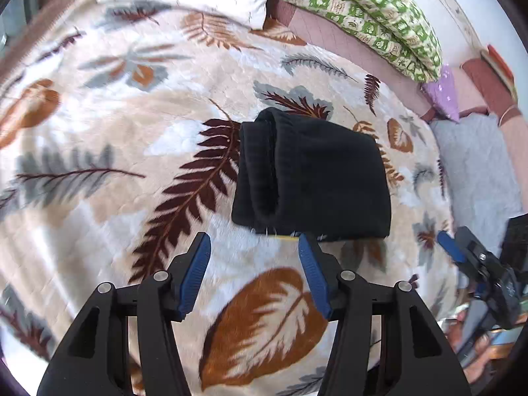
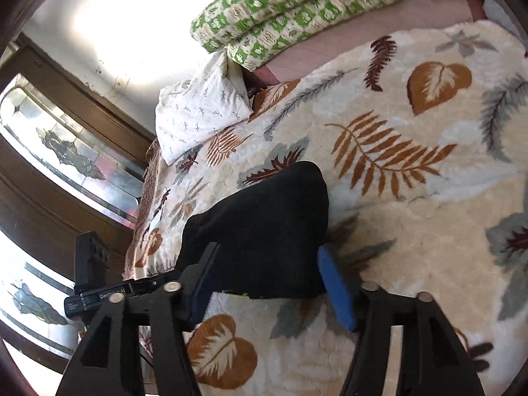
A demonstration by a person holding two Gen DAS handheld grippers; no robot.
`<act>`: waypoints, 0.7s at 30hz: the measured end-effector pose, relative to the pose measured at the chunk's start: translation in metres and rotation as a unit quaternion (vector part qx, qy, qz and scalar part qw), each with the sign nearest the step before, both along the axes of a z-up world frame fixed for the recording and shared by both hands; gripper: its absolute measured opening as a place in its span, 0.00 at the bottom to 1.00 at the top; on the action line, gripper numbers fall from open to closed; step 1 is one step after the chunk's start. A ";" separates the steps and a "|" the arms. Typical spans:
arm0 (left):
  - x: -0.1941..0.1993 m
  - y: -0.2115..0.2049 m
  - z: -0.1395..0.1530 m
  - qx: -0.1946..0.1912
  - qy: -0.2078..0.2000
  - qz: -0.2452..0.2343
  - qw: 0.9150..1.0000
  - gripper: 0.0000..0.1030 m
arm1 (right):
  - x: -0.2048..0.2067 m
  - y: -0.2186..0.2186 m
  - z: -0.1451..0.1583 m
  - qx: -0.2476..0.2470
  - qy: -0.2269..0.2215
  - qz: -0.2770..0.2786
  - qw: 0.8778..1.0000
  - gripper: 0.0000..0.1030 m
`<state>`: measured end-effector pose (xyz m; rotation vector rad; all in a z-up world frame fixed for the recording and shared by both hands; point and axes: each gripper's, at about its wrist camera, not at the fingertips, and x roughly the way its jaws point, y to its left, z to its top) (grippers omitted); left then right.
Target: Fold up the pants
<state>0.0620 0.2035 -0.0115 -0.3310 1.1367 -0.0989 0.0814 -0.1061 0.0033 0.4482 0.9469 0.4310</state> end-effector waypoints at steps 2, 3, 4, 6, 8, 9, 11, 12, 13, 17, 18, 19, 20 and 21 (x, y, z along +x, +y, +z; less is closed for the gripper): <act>-0.020 -0.013 0.004 0.042 -0.017 0.019 0.999 0.63 | -0.021 0.005 0.008 -0.044 -0.007 -0.010 0.999 0.93; -0.028 -0.017 0.004 0.051 -0.025 0.029 0.998 0.68 | -0.034 0.007 0.010 -0.072 -0.009 -0.022 0.997 0.96; -0.037 -0.022 0.004 0.062 -0.034 0.042 0.997 0.69 | -0.044 0.007 0.011 -0.092 -0.013 -0.034 0.995 1.00; -0.049 -0.029 0.000 0.073 -0.043 0.063 0.994 0.69 | -0.061 0.007 0.009 -0.112 -0.016 -0.041 0.993 1.00; -0.056 -0.033 -0.006 0.078 -0.042 0.082 0.993 0.69 | -0.078 0.011 0.006 -0.135 -0.027 -0.041 0.990 1.00; -0.060 -0.035 -0.009 0.079 -0.045 0.094 0.991 0.69 | -0.087 0.014 0.005 -0.159 -0.041 -0.040 0.986 1.00; -0.068 -0.039 -0.012 0.095 -0.051 0.112 0.988 0.69 | -0.101 0.018 0.004 -0.188 -0.059 -0.034 0.980 1.00; -0.072 -0.042 -0.013 0.109 -0.056 0.122 0.985 0.69 | -0.107 0.020 0.003 -0.200 -0.063 -0.035 0.977 1.00; -0.074 -0.044 -0.015 0.124 -0.056 0.126 0.983 0.69 | -0.109 0.021 0.003 -0.206 -0.065 -0.037 0.976 1.00; -0.084 -0.060 -0.017 0.178 -0.065 0.125 0.974 0.69 | -0.121 0.022 0.009 -0.249 -0.093 -0.040 0.963 1.00; -0.087 -0.067 -0.016 0.190 -0.069 0.120 0.972 0.69 | -0.123 0.022 0.012 -0.263 -0.102 -0.041 0.958 1.00; -0.089 -0.072 -0.016 0.195 -0.070 0.116 0.971 0.69 | -0.124 0.021 0.014 -0.271 -0.109 -0.042 0.956 1.00; -0.091 -0.076 -0.015 0.196 -0.072 0.113 0.971 0.69 | -0.125 0.020 0.015 -0.273 -0.114 -0.041 0.954 1.00; -0.092 -0.080 -0.014 0.195 -0.077 0.110 0.971 0.69 | -0.127 0.018 0.016 -0.269 -0.116 -0.042 0.955 1.00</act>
